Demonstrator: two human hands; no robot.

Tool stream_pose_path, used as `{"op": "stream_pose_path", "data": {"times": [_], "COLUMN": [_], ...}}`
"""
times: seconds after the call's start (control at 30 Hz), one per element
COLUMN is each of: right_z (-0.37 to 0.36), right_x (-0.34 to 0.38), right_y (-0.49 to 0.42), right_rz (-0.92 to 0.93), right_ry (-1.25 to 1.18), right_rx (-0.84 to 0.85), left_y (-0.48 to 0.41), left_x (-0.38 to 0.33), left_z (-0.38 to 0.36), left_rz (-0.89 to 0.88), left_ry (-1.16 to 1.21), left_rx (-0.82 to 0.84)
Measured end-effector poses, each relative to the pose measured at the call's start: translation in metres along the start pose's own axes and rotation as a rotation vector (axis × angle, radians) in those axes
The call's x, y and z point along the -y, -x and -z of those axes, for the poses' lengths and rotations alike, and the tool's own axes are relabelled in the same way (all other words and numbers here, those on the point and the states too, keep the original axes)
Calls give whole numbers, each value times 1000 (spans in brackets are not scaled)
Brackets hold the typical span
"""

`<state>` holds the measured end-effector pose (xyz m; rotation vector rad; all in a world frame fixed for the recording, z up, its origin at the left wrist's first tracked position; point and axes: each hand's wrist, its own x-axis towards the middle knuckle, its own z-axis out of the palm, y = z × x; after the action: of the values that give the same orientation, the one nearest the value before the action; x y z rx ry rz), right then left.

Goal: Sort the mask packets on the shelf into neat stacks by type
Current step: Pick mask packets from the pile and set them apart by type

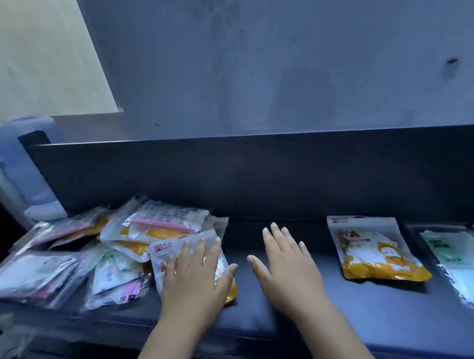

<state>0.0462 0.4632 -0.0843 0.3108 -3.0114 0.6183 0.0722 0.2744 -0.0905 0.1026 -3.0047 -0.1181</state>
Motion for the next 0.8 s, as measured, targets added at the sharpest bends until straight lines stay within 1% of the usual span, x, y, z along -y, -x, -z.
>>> {"op": "stream_pose_path", "data": {"times": [0.1, 0.17, 0.27, 0.33, 0.47, 0.63, 0.7, 0.8], "right_z": [-19, -31, -50, -64, -84, -89, -87, -82], "right_x": [47, 77, 111, 129, 149, 154, 155, 151], "right_y": [-7, -12, -17, -18, -18, -21, -21, -19], "right_rz": [8, 8, -27, -75, -197, -291, -355, -427], "right_ry": [-12, -21, -37, -16, 7, 9, 42, 65], "right_rx": [29, 59, 87, 100, 105, 102, 124, 145], "left_y": [-2, -2, -2, -2, -7, -46, -69, -100], "left_x": [48, 79, 121, 145, 179, 195, 197, 200], "left_z": [11, 16, 15, 13, 15, 26, 34, 43], "left_rz": [8, 40, 92, 94, 88, 47, 106, 303], "left_ry": [10, 46, 130, 117, 166, 301, 382, 547], "left_rx": [-10, 14, 52, 85, 123, 34, 57, 81]}}
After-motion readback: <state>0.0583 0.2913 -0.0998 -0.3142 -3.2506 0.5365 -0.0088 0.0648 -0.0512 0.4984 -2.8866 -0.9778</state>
